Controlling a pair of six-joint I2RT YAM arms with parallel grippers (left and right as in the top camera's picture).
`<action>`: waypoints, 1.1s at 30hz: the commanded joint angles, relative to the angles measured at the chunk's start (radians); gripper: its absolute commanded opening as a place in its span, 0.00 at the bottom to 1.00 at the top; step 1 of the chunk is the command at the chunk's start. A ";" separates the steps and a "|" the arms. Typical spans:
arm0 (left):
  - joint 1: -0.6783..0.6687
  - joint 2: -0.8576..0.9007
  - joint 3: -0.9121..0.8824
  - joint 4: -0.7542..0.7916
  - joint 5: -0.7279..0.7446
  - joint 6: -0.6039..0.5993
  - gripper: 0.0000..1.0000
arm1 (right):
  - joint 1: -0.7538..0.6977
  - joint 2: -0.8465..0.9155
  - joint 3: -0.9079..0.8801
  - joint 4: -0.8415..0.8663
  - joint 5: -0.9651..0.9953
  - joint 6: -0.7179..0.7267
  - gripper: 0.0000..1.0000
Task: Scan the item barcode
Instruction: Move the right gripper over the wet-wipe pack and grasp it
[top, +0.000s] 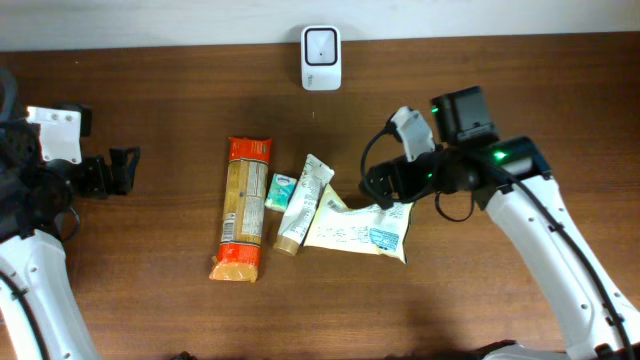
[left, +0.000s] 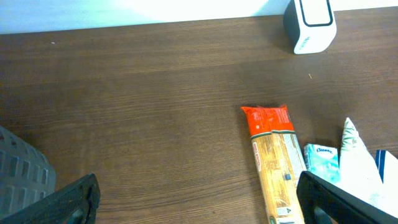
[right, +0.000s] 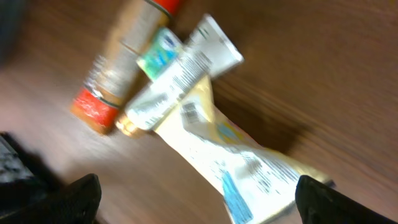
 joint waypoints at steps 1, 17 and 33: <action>0.003 0.003 0.009 0.002 0.014 0.016 0.99 | 0.050 0.003 0.030 -0.023 0.185 -0.018 0.98; 0.003 0.003 0.009 0.002 0.014 0.016 0.99 | 0.240 0.205 0.014 0.080 0.133 0.133 0.04; 0.003 0.003 0.009 0.002 0.014 0.016 0.99 | 0.279 0.386 0.056 0.116 0.082 0.443 0.04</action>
